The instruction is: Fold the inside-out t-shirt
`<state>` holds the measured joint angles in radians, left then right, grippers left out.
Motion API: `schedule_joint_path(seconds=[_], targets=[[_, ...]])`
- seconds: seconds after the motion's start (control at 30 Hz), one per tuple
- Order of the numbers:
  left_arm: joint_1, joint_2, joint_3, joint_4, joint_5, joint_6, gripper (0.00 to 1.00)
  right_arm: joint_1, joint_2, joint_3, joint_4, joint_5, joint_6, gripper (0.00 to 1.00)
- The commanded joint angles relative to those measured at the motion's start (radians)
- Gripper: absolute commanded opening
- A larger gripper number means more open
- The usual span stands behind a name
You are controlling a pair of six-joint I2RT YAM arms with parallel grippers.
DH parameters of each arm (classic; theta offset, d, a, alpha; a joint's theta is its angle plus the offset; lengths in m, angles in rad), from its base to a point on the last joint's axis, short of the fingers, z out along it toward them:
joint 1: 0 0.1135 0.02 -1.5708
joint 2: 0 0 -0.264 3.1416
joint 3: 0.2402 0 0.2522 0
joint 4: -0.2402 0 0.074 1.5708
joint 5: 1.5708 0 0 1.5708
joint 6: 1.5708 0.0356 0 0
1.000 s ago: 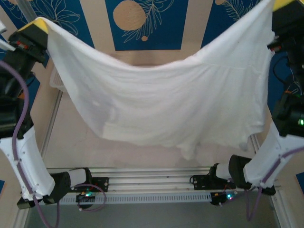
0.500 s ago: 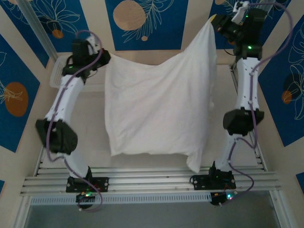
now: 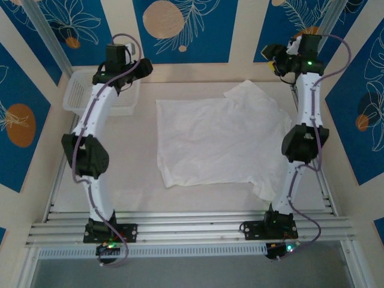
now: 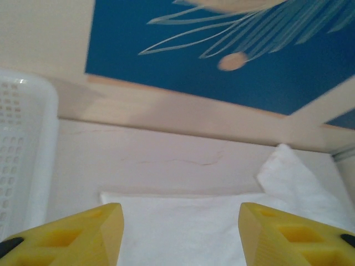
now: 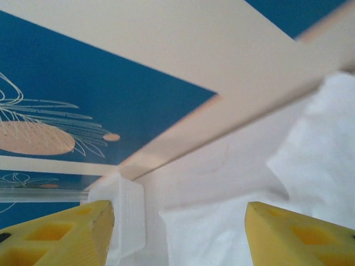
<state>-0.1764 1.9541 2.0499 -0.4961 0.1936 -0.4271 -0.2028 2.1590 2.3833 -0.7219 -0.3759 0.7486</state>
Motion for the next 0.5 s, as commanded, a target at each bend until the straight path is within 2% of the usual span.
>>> schedule_joint_path(seconds=[0.0, 0.07, 0.17, 0.33, 0.47], targets=[[-0.11, -0.171, -0.178, -0.055, 0.068, 0.037, 0.56, -0.052, -0.233, -0.235, -0.106, 0.05, 0.045, 0.64], [-0.197, -0.251, -0.357, -0.016, 0.046, 0.036, 0.56, -0.105, -0.378, -0.537, -0.054, 0.028, 0.117, 0.64], [-0.318, -0.323, -0.568, -0.002, -0.052, 0.043, 0.56, -0.181, -0.574, -0.93, 0.048, 0.01, 0.182, 0.64], [-0.475, -0.401, -0.826, 0.011, -0.241, 0.053, 0.56, -0.31, -0.799, -1.278, -0.058, 0.123, 0.152, 0.64], [-0.505, -0.443, -0.982, 0.025, -0.301, 0.016, 0.56, -0.413, -0.945, -1.515, -0.075, 0.202, 0.198, 0.66]])
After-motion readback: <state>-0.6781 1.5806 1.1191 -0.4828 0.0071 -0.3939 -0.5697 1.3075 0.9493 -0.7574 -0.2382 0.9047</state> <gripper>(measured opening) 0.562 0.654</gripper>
